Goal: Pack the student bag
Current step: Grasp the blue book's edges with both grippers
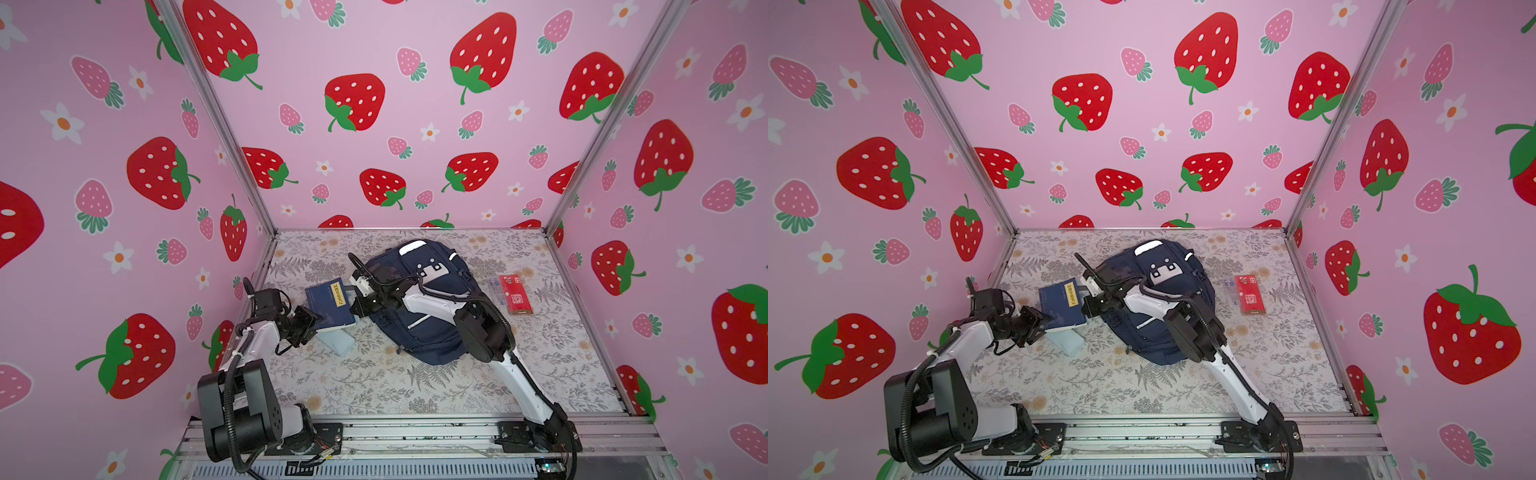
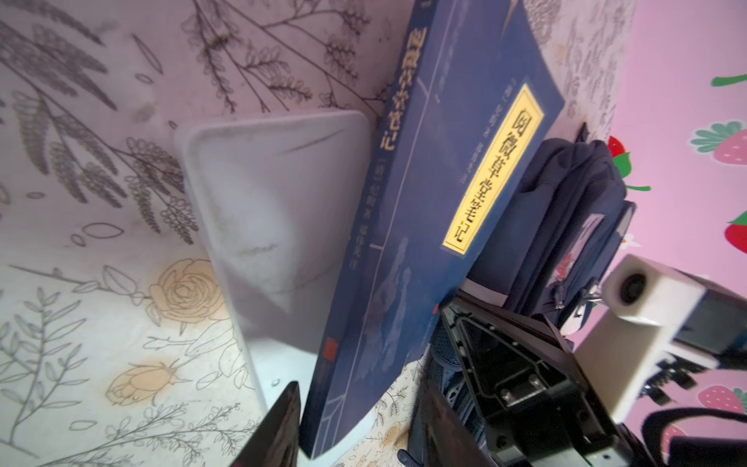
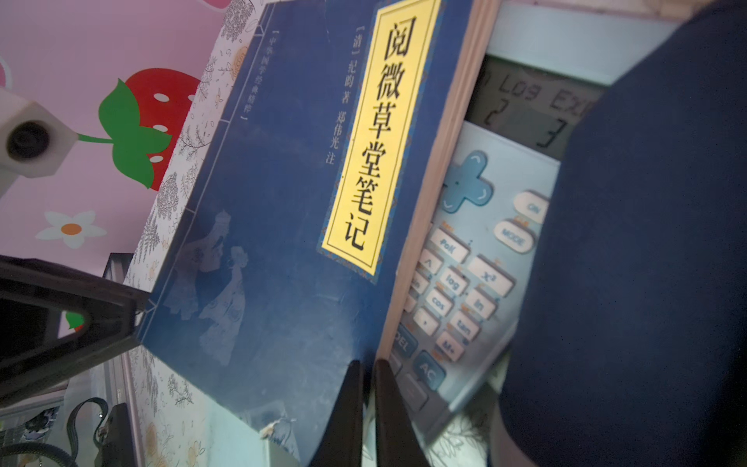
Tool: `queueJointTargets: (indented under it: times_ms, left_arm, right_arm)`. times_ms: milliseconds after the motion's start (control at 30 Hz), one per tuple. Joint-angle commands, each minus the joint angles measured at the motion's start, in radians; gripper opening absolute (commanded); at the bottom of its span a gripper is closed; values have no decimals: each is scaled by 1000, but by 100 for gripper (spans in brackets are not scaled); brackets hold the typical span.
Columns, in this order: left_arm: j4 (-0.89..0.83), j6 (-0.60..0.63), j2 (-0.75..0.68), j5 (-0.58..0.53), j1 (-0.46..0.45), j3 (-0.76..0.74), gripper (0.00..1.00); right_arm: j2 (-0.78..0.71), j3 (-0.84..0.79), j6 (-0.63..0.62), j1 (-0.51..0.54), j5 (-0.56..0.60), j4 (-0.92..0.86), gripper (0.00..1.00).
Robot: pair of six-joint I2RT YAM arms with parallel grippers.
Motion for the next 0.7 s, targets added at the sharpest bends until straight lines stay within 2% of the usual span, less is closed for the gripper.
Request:
queueJointTargets:
  times_ms: [0, 200, 333, 400, 567, 667]
  left_arm:
    - [120, -24, -11, 141, -11, 6, 43]
    - [174, -50, 14, 183, -10, -1, 35]
    - [143, -30, 6, 172, -10, 6, 20]
    - [137, -28, -6, 157, -10, 4, 17]
    - [96, 4, -13, 130, -10, 24, 9]
    - [104, 1, -16, 131, -11, 26, 0]
  right_arm:
    - [-11, -32, 8, 46, -46, -35, 10]
    - [-17, -42, 14, 47, -54, -24, 10]
    - [-33, -49, 18, 47, -43, -34, 10]
    - [-54, -60, 18, 45, -25, -31, 11]
    - [-125, -65, 27, 42, 17, -29, 20]
    - [-180, -69, 26, 39, 84, -52, 31]
